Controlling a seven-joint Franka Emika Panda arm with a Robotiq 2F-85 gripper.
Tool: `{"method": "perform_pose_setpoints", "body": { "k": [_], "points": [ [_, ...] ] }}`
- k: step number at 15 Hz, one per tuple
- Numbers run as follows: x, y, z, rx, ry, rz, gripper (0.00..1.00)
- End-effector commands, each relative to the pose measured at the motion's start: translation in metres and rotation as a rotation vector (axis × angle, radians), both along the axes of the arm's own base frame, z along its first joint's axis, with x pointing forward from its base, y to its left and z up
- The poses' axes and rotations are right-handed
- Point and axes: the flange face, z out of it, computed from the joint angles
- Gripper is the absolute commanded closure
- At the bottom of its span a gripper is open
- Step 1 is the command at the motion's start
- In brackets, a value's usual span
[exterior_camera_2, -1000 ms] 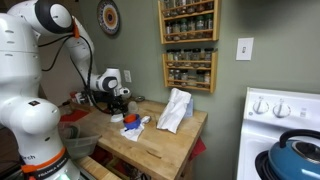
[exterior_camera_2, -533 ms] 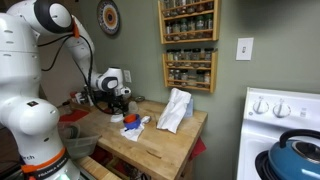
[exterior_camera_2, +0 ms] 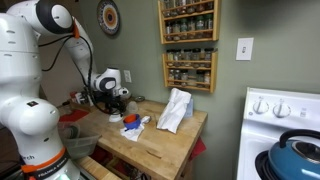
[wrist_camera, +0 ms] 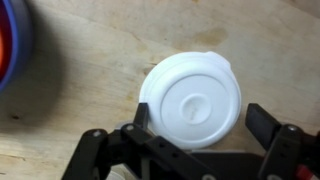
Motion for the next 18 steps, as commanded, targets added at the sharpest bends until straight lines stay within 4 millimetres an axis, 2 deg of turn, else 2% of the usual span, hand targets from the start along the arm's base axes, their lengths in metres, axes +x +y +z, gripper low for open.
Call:
{"method": "perform_pose_setpoints", "body": {
  "k": [1, 7, 13, 18],
  "points": [
    [-0.005, 0.000, -0.007, -0.017, 0.009, 0.021, 0.00],
    [-0.007, 0.004, -0.007, -0.081, 0.010, 0.040, 0.00],
    [-0.011, 0.018, -0.009, -0.168, 0.011, 0.022, 0.00],
    [-0.012, 0.023, -0.010, -0.161, 0.021, 0.021, 0.00]
  ]
}}
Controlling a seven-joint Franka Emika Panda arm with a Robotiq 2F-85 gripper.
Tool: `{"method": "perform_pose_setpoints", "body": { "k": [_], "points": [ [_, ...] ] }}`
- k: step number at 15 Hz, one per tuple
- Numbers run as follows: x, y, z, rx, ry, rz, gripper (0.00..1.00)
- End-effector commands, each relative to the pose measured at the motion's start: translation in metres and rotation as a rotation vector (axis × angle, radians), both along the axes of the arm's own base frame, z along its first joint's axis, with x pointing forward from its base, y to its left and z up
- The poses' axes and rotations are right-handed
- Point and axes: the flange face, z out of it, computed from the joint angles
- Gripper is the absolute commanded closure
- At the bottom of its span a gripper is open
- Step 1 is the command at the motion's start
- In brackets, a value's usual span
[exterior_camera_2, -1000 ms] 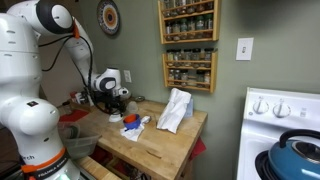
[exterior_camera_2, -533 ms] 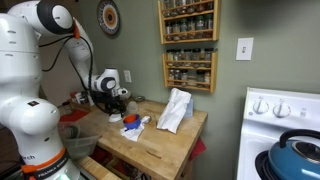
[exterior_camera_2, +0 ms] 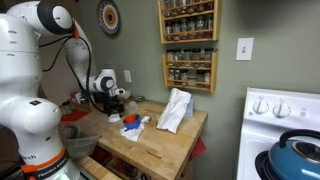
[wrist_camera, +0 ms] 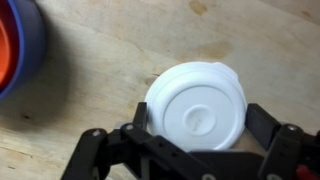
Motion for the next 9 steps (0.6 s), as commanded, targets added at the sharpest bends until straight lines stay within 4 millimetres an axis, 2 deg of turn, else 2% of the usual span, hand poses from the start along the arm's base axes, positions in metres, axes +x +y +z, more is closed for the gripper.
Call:
{"method": "perform_pose_setpoints", "body": {
  "k": [1, 2, 5, 9],
  "points": [
    [-0.003, 0.002, -0.005, -0.020, 0.025, -0.007, 0.02],
    [-0.002, 0.002, -0.006, -0.021, 0.026, -0.008, 0.26],
    [-0.001, 0.001, -0.003, -0.025, 0.026, -0.010, 0.31],
    [0.002, -0.005, 0.011, -0.030, 0.015, 0.006, 0.36]
  ]
}}
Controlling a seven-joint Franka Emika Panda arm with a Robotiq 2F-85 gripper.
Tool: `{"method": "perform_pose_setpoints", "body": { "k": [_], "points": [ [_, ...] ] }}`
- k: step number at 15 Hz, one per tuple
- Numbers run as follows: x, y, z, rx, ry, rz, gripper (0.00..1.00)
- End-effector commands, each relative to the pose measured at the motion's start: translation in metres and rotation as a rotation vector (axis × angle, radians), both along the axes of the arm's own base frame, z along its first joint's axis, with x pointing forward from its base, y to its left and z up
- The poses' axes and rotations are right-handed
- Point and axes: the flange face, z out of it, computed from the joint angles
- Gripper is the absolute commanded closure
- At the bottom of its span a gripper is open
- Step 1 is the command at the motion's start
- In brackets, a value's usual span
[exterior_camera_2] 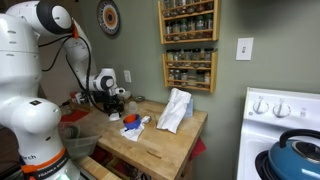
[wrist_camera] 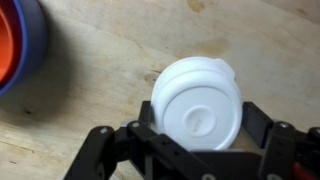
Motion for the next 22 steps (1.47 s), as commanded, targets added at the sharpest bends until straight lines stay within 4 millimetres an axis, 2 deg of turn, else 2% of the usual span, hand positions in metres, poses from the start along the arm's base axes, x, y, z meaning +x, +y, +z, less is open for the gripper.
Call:
{"method": "perform_pose_setpoints", "body": {
  "k": [1, 6, 10, 12, 17, 22],
  "points": [
    [-0.001, -0.010, 0.012, -0.031, 0.011, 0.014, 0.37],
    [-0.001, -0.018, 0.051, -0.055, 0.005, 0.099, 0.37],
    [0.004, -0.005, 0.088, -0.053, -0.044, 0.171, 0.37],
    [0.010, 0.006, 0.101, -0.046, -0.076, 0.204, 0.37],
    [0.030, 0.036, 0.103, -0.015, -0.118, 0.271, 0.37],
    [0.048, 0.051, 0.082, 0.002, -0.101, 0.303, 0.37]
  ]
}}
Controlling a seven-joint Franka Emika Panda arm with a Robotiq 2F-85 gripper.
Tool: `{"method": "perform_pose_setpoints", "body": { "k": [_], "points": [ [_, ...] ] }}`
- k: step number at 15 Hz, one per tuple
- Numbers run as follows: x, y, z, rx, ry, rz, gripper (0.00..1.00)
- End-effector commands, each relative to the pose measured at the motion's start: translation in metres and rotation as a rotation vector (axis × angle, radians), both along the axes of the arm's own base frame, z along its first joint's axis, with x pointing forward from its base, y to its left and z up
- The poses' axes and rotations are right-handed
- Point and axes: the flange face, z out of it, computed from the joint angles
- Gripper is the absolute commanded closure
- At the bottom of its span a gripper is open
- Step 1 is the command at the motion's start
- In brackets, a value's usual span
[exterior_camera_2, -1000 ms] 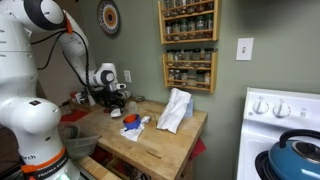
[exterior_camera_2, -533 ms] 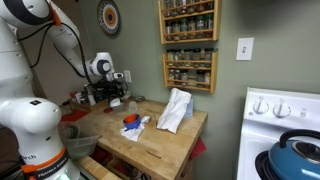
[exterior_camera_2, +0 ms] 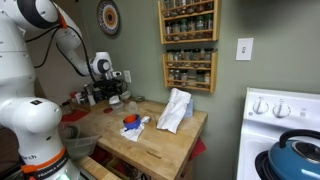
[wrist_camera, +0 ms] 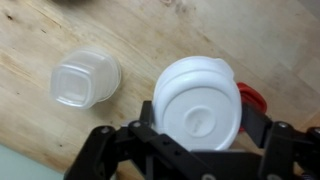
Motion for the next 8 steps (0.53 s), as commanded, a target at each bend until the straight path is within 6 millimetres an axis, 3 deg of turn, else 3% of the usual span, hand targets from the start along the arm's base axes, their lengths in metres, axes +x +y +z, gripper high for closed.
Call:
{"method": "perform_pose_setpoints", "body": {
  "k": [1, 8],
  "points": [
    [0.018, 0.010, -0.021, -0.004, 0.014, 0.035, 0.37],
    [0.037, 0.018, -0.034, -0.002, 0.023, 0.057, 0.37]
  ]
}}
